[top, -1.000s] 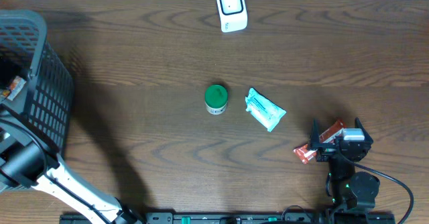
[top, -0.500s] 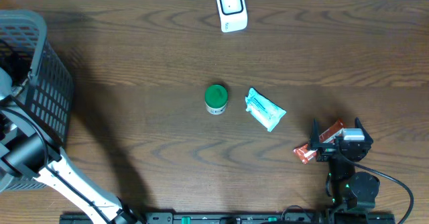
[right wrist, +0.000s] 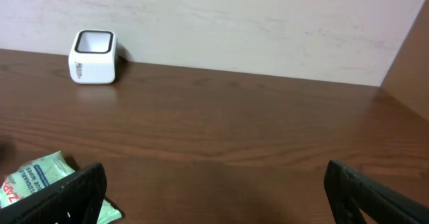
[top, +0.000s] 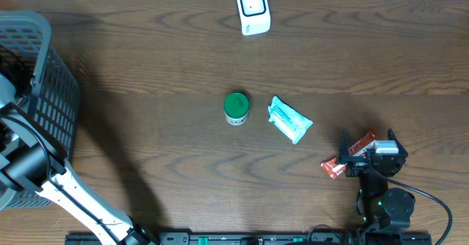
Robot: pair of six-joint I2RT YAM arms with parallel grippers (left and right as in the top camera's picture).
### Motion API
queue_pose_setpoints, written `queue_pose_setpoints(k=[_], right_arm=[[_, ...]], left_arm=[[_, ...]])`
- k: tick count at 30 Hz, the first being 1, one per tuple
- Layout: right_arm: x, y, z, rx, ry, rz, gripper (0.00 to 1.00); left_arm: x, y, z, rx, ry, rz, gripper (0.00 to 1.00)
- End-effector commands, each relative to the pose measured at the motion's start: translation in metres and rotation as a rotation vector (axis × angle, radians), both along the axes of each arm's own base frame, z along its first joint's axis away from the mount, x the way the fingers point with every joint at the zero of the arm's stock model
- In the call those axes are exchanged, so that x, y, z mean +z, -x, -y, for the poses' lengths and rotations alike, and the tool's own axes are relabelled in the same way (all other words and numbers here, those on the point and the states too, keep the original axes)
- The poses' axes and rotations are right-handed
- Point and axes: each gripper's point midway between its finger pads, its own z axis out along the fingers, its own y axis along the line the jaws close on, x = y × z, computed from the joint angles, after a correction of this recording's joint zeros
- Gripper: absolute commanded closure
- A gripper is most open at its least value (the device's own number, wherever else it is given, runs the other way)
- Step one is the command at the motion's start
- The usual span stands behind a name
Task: Scan the item barcode
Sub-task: 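Reach into the basket and grasp the orange Kleenex tissue pack, then place the orange tissue pack in front of the jar and release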
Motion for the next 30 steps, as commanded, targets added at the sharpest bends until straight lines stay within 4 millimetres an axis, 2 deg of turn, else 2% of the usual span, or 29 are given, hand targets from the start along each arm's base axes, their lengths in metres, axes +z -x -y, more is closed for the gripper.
queue_pose_setpoints(k=[1,4,7,9,12,14,16,18,21,23,25,27,30], right_arm=[[-0.001,0.000,0.000,-0.001,-0.012,-0.004,0.01],[-0.001,0.000,0.000,-0.001,-0.012,-0.004,0.01],[-0.001,0.000,0.000,-0.001,-0.012,-0.004,0.01],[-0.001,0.000,0.000,-0.001,-0.012,-0.004,0.01],[-0.001,0.000,0.000,-0.001,-0.012,-0.004,0.01],[-0.001,0.000,0.000,-0.001,-0.012,-0.004,0.01],[-0.001,0.000,0.000,-0.001,-0.012,-0.004,0.01],[-0.001,0.000,0.000,-0.001,-0.012,-0.004,0.01],[-0.001,0.000,0.000,-0.001,-0.012,-0.004,0.01],[-0.001,0.000,0.000,-0.001,-0.012,-0.004,0.01],[-0.001,0.000,0.000,-0.001,-0.012,-0.004,0.01],[-0.001,0.000,0.000,-0.001,-0.012,-0.004,0.01],[-0.001,0.000,0.000,-0.001,-0.012,-0.004,0.01]], left_arm=[[-0.024,0.006,0.001,0.017,0.017,-0.034,0.03],[-0.031,0.006,0.001,0.017,0.023,-0.041,0.04],[-0.037,0.007,0.002,0.016,0.031,-0.051,0.24],[-0.037,0.008,0.003,0.009,0.031,-0.058,0.28],[-0.030,0.009,0.002,-0.011,0.016,-0.071,0.29],[-0.016,0.011,0.000,-0.030,-0.006,-0.079,0.29],[0.011,0.018,-0.008,-0.003,-0.053,-0.084,0.29],[0.050,0.023,-0.015,0.020,-0.101,-0.053,0.29],[0.127,0.034,-0.017,0.042,-0.182,0.041,0.29],[0.182,0.045,-0.010,0.050,-0.240,0.105,0.30],[0.237,0.059,0.004,0.055,-0.299,0.172,0.30],[0.294,0.076,0.028,0.069,-0.330,0.287,0.30],[0.362,0.085,0.082,-0.038,-0.298,0.506,0.30]])
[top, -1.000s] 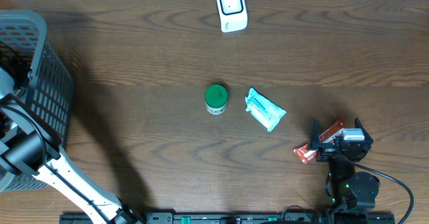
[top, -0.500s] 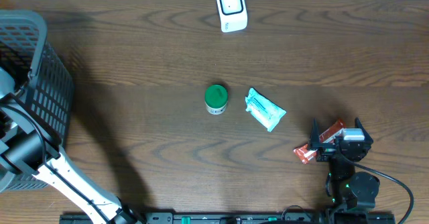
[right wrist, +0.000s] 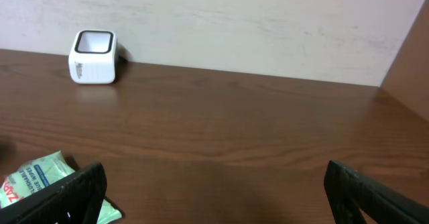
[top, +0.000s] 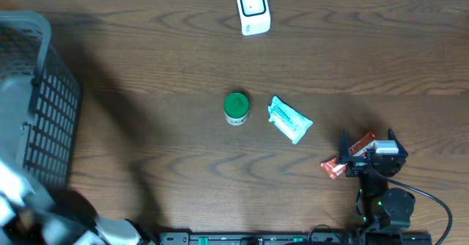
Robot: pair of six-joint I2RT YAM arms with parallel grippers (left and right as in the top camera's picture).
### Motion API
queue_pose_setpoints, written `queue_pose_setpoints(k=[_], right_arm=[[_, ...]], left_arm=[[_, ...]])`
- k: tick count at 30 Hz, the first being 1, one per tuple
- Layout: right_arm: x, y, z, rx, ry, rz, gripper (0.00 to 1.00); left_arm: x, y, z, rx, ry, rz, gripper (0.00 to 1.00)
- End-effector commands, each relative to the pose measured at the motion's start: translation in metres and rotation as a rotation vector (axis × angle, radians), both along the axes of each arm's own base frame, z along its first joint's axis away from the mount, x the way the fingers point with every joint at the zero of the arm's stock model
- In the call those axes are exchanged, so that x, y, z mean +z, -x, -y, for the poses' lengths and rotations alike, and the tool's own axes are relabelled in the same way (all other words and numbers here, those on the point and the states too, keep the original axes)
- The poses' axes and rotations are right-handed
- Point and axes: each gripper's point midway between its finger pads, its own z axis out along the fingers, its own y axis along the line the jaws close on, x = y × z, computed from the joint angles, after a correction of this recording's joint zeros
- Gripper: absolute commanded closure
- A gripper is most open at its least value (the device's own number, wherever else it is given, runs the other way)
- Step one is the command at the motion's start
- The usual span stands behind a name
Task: Scan the item barcode
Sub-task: 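Place the orange tissue pack in front of the jar and release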
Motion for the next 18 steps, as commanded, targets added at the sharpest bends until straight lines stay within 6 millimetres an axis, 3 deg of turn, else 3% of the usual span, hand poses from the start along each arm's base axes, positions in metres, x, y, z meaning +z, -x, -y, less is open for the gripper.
queue_pose_setpoints(k=[1,4,7,12,18], right_arm=[[-0.001,0.000,0.000,-0.001,-0.012,-0.004,0.01],[-0.001,0.000,0.000,-0.001,-0.012,-0.004,0.01],[-0.001,0.000,0.000,-0.001,-0.012,-0.004,0.01],[-0.001,0.000,0.000,-0.001,-0.012,-0.004,0.01],[-0.001,0.000,0.000,-0.001,-0.012,-0.004,0.01]], left_arm=[[0.071,0.005,0.065,-0.186,0.017,0.220,0.30],[0.107,0.011,0.141,-0.401,0.096,0.346,0.30],[0.104,0.018,0.206,-0.547,0.196,0.327,0.30],[0.042,0.027,0.298,-0.758,0.394,0.069,0.30],[-0.062,0.034,0.355,-0.845,0.501,-0.300,0.30]])
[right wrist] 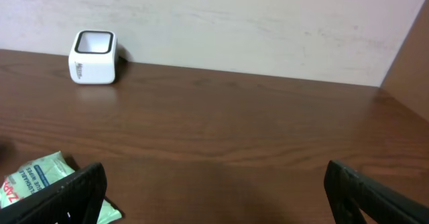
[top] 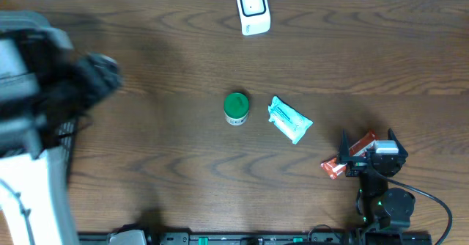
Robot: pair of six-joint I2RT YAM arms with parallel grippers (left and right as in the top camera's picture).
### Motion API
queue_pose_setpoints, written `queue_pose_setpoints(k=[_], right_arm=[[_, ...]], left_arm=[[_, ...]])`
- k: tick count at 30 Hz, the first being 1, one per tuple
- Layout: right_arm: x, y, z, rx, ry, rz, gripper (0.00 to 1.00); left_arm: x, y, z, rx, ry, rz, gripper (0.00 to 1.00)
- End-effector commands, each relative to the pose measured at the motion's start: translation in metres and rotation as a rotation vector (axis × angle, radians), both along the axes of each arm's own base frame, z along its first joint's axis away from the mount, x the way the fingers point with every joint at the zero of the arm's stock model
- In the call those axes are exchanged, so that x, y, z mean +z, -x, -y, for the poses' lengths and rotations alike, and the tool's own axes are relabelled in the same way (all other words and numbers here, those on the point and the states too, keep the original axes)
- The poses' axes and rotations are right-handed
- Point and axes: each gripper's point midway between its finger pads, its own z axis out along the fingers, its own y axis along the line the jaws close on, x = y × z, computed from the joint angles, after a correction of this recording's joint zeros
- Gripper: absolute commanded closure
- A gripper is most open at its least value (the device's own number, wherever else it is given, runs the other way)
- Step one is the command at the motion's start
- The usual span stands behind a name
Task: Scan the item barcode
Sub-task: 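Place the orange tissue pack in front of the jar and release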
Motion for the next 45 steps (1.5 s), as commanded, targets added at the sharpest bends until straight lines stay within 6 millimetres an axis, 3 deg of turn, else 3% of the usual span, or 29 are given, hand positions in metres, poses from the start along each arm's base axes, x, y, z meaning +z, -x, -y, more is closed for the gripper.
queue_pose_setpoints(k=[1,5,11,17,20,22,25,30,33,38,41,45], right_arm=[[-0.001,0.000,0.000,-0.001,-0.012,-0.003,0.01],[-0.001,0.000,0.000,-0.001,-0.012,-0.003,0.01],[-0.001,0.000,0.000,-0.001,-0.012,-0.003,0.01],[-0.001,0.000,0.000,-0.001,-0.012,-0.003,0.01],[-0.001,0.000,0.000,-0.001,-0.012,-0.003,0.01],[-0.001,0.000,0.000,-0.001,-0.012,-0.003,0.01],[-0.001,0.000,0.000,-0.001,-0.012,-0.003,0.01],[-0.001,0.000,0.000,-0.001,-0.012,-0.003,0.01],[-0.001,0.000,0.000,-0.001,-0.012,-0.003,0.01],[-0.001,0.000,0.000,-0.002,-0.012,-0.003,0.01],[-0.001,0.000,0.000,-0.001,-0.012,-0.003,0.01],[-0.001,0.000,0.000,-0.001,-0.012,-0.003,0.01]], left_arm=[[-0.052,0.005,0.025,-0.097,-0.034,-0.148,0.30],[-0.115,0.019,0.057,-0.212,-0.030,-0.327,0.30],[-0.180,0.038,0.084,-0.290,-0.027,-0.567,0.30],[-0.221,0.056,0.114,-0.398,0.011,-0.783,0.30],[-0.236,0.066,0.143,-0.518,0.125,-0.861,0.29],[-0.242,0.071,0.155,-0.549,0.177,-0.901,0.21],[-0.244,0.071,0.155,-0.543,0.189,-0.930,0.07],[-0.207,0.036,0.151,-0.540,0.131,-0.757,0.06],[-0.177,0.014,0.136,-0.482,-0.009,-0.619,0.05],[-0.122,-0.003,0.106,-0.380,-0.179,-0.387,0.05],[-0.059,-0.017,0.084,-0.283,-0.279,-0.134,0.05],[0.061,-0.025,0.074,-0.198,-0.295,0.354,0.04]])
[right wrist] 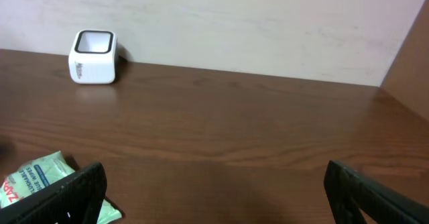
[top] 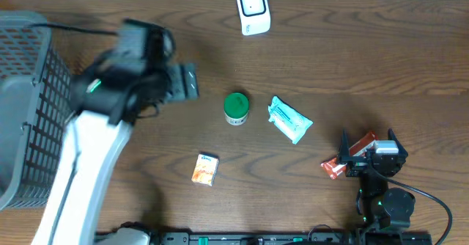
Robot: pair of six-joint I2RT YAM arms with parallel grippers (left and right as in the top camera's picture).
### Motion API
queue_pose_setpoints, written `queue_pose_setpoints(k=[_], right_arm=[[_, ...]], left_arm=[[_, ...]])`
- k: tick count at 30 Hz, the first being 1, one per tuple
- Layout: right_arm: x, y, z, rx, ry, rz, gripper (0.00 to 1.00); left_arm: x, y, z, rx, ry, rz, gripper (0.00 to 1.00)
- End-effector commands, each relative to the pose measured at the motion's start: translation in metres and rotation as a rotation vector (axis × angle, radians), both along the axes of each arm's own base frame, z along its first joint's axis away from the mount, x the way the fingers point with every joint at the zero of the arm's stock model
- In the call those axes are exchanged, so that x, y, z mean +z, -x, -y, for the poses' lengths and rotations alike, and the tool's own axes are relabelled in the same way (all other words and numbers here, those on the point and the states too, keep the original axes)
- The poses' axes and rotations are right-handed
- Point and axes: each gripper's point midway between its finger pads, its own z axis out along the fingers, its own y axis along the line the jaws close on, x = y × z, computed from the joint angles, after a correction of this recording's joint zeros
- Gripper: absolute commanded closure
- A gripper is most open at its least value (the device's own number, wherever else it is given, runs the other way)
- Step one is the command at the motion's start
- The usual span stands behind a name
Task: Scan the item barcode
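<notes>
A small orange-and-white box (top: pixel 206 169) lies flat on the table below the centre. The white barcode scanner (top: pixel 253 9) stands at the far edge; it also shows as a white scanner (right wrist: pixel 93 57) against the wall. My left gripper (top: pixel 183 81) hangs blurred over the table left of a green-lidded can (top: pixel 236 108), well above the box, and looks open and empty. My right gripper (top: pixel 367 139) rests open at the near right over a red snack packet (top: pixel 333 166). In the wrist view the right gripper (right wrist: pixel 214 200) has nothing between its wide-set fingers (right wrist: pixel 77 192).
A dark mesh basket (top: pixel 40 91) fills the left edge, partly covered by my left arm. A teal wipes packet (top: pixel 289 119) lies right of the can, and its corner, the teal packet (right wrist: pixel 33 177), shows by my right gripper's left finger.
My left arm has moved from over the basket at the left edge out over the table, near the green can. An orange-and-white box now lies on the table where none was before.
My left arm was low at the near left beside the basket, then a blur at the bottom-left corner, then raised over the basket. It is now out over the table, and a small box lies there. My right gripper stayed open and still.
</notes>
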Motion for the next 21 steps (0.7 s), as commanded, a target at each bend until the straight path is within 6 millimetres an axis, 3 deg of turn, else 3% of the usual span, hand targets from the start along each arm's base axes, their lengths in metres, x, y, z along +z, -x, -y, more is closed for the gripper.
queue_pose_setpoints(k=[1,3,6,10,14,17,21], right_arm=[[-0.001,0.000,0.000,-0.001,-0.012,-0.004,0.01],[-0.001,0.000,0.000,-0.001,-0.012,-0.004,0.01],[-0.001,0.000,0.000,-0.001,-0.012,-0.004,0.01],[-0.001,0.000,0.001,-0.003,-0.009,-0.002,0.01],[0.009,-0.001,0.001,-0.002,0.079,0.034,0.01],[0.007,-0.001,0.002,-0.005,0.060,0.028,0.01],[0.050,0.004,-0.031,0.179,-0.245,0.153,0.01]], left_arm=[[0.105,0.010,-0.025,0.065,-0.021,0.396,0.05],[0.162,0.018,-0.028,0.056,-0.002,0.621,0.05],[0.230,0.037,-0.038,0.072,-0.005,0.893,0.05],[0.272,0.055,-0.056,0.120,-0.134,1.064,0.05],[0.283,0.070,-0.087,0.224,-0.351,1.091,0.05],[0.271,0.082,-0.096,0.211,-0.465,1.030,0.05],[0.244,0.092,-0.099,0.150,-0.535,0.920,0.05]])
